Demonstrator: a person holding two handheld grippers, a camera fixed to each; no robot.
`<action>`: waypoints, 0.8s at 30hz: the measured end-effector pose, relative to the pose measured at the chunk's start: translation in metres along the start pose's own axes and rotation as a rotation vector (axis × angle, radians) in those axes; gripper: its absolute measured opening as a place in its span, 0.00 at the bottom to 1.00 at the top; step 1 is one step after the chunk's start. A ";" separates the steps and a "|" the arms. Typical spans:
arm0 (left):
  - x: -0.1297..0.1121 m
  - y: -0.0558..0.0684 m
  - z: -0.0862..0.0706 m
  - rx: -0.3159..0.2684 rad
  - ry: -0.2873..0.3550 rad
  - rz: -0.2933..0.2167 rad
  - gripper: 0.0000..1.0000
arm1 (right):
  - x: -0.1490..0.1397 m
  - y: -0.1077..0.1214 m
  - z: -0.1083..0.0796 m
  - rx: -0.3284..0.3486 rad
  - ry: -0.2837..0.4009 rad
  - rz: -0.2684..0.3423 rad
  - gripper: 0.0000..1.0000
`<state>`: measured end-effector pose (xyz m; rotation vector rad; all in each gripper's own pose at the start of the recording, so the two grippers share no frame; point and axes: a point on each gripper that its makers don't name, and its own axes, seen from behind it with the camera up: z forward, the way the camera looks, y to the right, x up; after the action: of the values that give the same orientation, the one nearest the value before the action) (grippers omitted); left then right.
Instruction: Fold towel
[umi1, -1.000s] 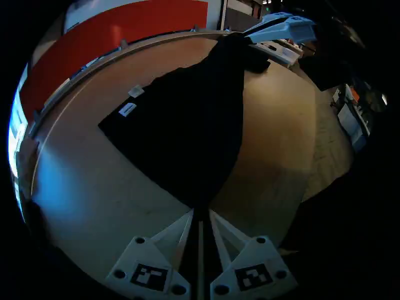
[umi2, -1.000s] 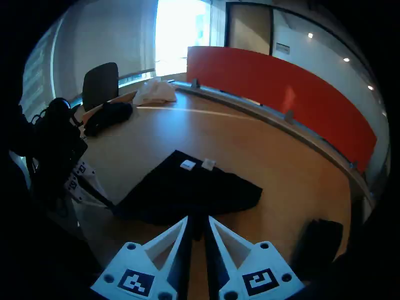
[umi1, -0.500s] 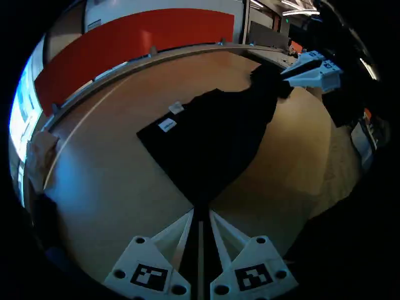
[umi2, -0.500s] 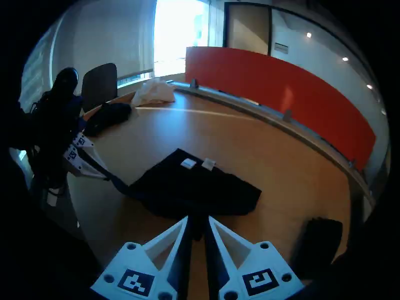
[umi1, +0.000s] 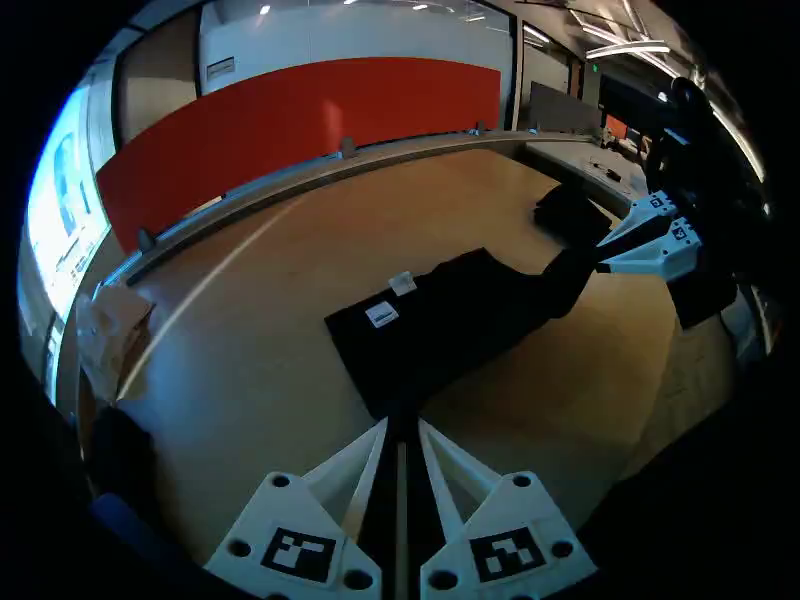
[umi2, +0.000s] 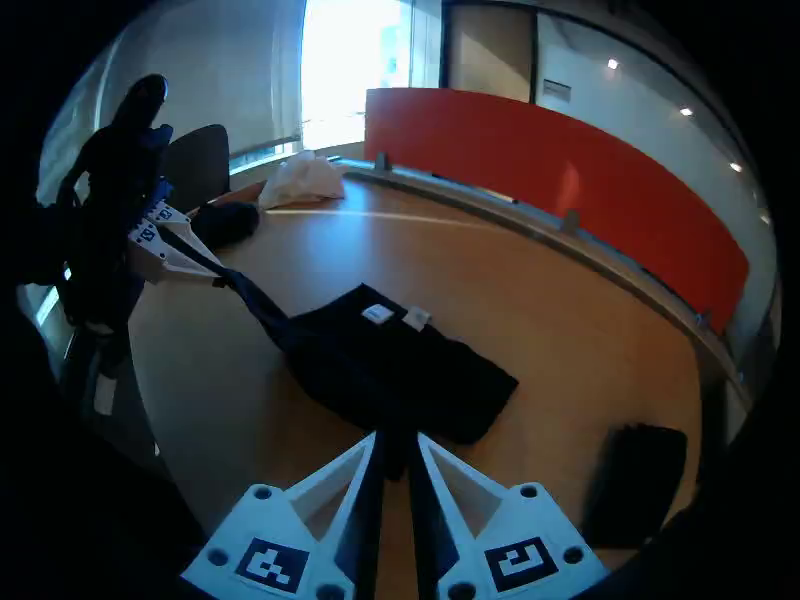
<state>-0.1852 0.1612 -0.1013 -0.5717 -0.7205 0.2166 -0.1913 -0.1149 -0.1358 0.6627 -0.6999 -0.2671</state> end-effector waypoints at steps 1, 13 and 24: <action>0.000 0.000 -0.001 -0.001 0.000 -0.004 0.05 | 0.000 0.000 0.000 -0.001 0.001 0.003 0.14; 0.002 0.005 -0.019 -0.004 -0.004 -0.047 0.05 | 0.005 -0.001 -0.008 0.004 0.008 0.001 0.14; 0.003 0.012 -0.036 -0.014 -0.018 -0.065 0.05 | 0.005 -0.005 -0.025 0.023 -0.004 -0.004 0.14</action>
<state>-0.1587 0.1568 -0.1284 -0.5595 -0.7578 0.1569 -0.1710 -0.1088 -0.1514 0.6853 -0.7063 -0.2643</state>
